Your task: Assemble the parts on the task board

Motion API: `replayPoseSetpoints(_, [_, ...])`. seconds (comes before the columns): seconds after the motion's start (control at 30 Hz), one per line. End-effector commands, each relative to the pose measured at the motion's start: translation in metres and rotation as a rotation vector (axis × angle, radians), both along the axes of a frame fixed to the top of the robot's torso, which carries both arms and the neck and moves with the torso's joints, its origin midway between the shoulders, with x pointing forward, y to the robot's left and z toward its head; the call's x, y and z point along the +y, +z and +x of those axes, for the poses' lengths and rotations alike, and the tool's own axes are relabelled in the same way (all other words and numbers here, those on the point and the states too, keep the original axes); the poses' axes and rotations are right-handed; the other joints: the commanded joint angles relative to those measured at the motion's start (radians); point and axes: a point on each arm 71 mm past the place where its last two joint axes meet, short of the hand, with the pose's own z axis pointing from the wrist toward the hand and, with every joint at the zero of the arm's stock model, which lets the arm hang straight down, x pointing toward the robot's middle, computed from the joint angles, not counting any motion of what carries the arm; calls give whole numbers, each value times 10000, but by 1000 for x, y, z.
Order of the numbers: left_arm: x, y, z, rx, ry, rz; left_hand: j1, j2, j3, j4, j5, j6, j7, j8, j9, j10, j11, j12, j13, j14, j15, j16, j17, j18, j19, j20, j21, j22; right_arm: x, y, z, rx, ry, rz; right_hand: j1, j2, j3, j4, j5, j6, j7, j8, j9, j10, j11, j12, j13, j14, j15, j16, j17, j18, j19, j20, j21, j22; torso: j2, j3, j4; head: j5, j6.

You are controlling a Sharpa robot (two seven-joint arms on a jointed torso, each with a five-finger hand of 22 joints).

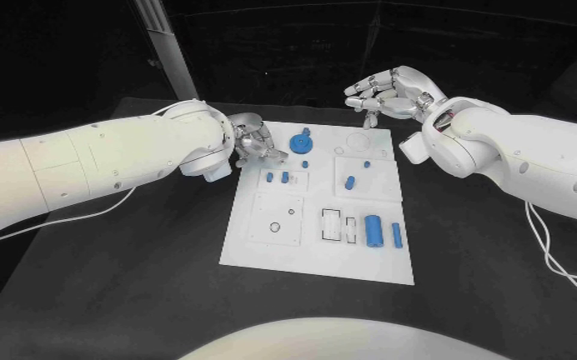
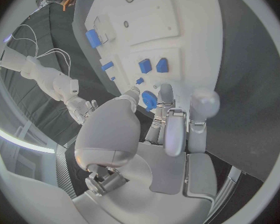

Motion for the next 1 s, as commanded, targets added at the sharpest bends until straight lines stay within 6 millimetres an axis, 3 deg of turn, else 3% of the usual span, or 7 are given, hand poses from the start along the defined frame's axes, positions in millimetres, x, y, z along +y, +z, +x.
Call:
replayPoseSetpoints(0.03, [-15, 16, 6, -1482, -1054, -2044, 832, 5, 128, -355, 59, -177, 66, -113, -215, -611, 109, -400, -355, -816, 96, -1251, -1345, 225, -751, 115, -1312, -1252, 1, 1, 0, -2, 91, 52, -32, 93, 4, 55, 45, -64, 8, 35, 6, -42, -2, 62, -9, -84, -9, -36, -8, 38, -74, -1, -57, -13, 14, 9, -18, -1, 34])
replayPoseSetpoints(0.17, [-29, 18, 9, -2289, -2013, -2052, 2045, 19, 660, -963, 57, -149, 187, -419, -665, -1274, 250, -1213, -1076, -2026, 262, -2847, -3134, 240, -1081, 244, -1999, -1673, 2, 1, 0, -1, 100, 55, -34, 100, 4, 61, 48, -69, 9, 39, 6, -49, 0, 63, -19, -92, -7, -39, -12, 38, -79, 1, -62, -15, 32, -1, -37, -50, 59])
replayPoseSetpoints(0.27, [-39, 16, 9, -2969, -2801, -1661, 2711, -201, 1186, -1333, 69, 358, 66, -956, -1242, -1276, 240, -2067, -1916, -2065, 217, -2969, -3439, 251, -954, 245, -2266, -1883, 2, 1, 0, -4, 106, 58, -33, 100, 4, 61, 48, -69, 9, 40, 6, -50, 0, 63, -21, -92, -6, -39, -12, 38, -79, 1, -63, -16, 27, -6, -31, -84, 86])
replayPoseSetpoints(0.37, [-46, 13, 9, -3578, -3428, -1171, 2903, -705, 1612, -1598, 39, 1014, 6, -1676, -1929, -795, 219, -2985, -2920, -1573, 166, -2435, -3167, 209, -542, 224, -2303, -1969, 3, 1, 0, -6, 111, 60, -33, 101, 4, 61, 49, -70, 9, 41, 6, -50, 0, 64, -22, -93, -6, -40, -13, 38, -80, 1, -63, -16, 25, -4, -39, -110, 101])
replayPoseSetpoints(0.57, [-58, 7, 13, -4292, -4153, -160, 2564, -1112, 1580, -1707, 44, 1329, 35, -2422, -2523, -410, 249, -3557, -3667, -857, 185, -1445, -2367, 239, -63, 190, -2194, -1941, 4, 1, 0, -3, 144, 69, -33, 101, 4, 61, 49, -70, 9, 41, 6, -50, 0, 64, -22, -93, -6, -40, -13, 38, -80, 1, -63, -16, 18, -1, -14, -196, 117])
replayPoseSetpoints(0.7, [-65, 0, 15, -4375, -4466, 564, 2401, -1187, 1264, -1745, 23, 1596, 17, -2582, -2687, -417, 241, -3672, -3884, -638, 180, -1109, -2161, 193, 238, 176, -1886, -1636, 5, 1, 0, -2, 166, 74, -33, 101, 4, 61, 49, -70, 9, 41, 6, -50, 0, 64, -22, -93, -6, -40, -13, 38, -80, 1, -63, -16, 20, -8, -24, -203, 118])
replayPoseSetpoints(1.0, [-72, -8, 16, -4415, -4752, 1446, 2474, -985, 789, -1917, 25, 1995, -34, -2908, -3007, -389, 207, -3831, -4293, 205, 119, 156, -868, -221, 1476, 105, 348, 704, 6, 1, 0, -9, 174, 80, -33, 101, 4, 61, 49, -70, 9, 41, 6, -50, 0, 64, -22, -93, -6, -40, -13, 38, -80, 1, -63, -16, 11, -6, -3, -257, 91])
